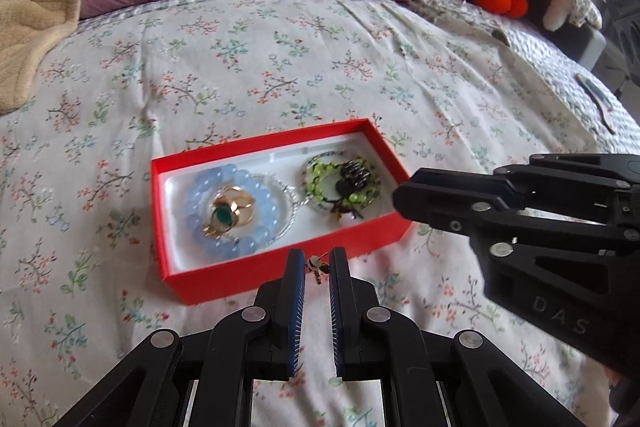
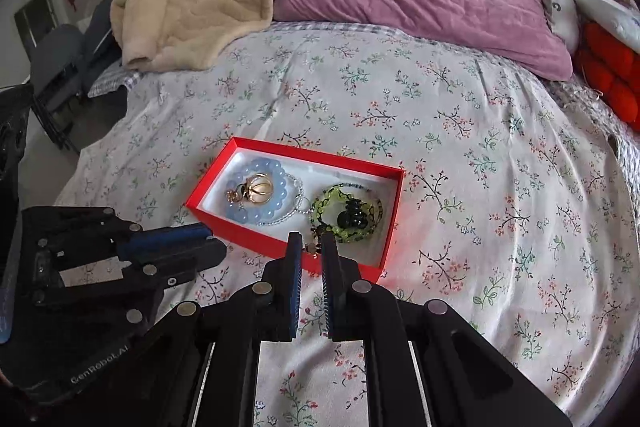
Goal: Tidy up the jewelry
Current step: 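Carry both gold studs over the red box with both tools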
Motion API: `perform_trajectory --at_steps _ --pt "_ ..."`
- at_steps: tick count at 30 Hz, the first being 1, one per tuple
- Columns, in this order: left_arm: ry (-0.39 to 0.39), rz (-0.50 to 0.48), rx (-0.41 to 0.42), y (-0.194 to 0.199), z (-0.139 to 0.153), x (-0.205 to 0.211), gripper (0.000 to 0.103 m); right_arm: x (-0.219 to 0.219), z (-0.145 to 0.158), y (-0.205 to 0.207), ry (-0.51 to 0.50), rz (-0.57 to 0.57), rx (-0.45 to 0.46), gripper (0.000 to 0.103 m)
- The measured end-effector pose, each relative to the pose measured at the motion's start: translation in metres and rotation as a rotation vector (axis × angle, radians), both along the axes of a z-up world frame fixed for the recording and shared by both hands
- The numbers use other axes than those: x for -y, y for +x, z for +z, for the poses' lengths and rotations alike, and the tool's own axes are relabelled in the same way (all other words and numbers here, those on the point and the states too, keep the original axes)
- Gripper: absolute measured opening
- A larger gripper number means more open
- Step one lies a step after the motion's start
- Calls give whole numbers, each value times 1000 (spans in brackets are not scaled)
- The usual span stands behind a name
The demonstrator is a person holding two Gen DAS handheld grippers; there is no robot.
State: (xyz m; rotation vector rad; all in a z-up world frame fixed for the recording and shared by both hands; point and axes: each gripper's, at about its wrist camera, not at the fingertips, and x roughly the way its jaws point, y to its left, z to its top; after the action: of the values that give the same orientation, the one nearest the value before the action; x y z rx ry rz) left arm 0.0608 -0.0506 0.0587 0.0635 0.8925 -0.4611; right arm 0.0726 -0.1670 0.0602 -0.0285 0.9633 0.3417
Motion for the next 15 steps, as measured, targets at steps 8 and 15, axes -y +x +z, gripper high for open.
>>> perform_trajectory --at_steps 8,15 --pt "-43 16 -19 26 -12 10 7 7 -10 21 34 -55 -21 10" --pt "-66 24 -26 42 -22 17 7 15 -14 27 46 -76 -30 10"
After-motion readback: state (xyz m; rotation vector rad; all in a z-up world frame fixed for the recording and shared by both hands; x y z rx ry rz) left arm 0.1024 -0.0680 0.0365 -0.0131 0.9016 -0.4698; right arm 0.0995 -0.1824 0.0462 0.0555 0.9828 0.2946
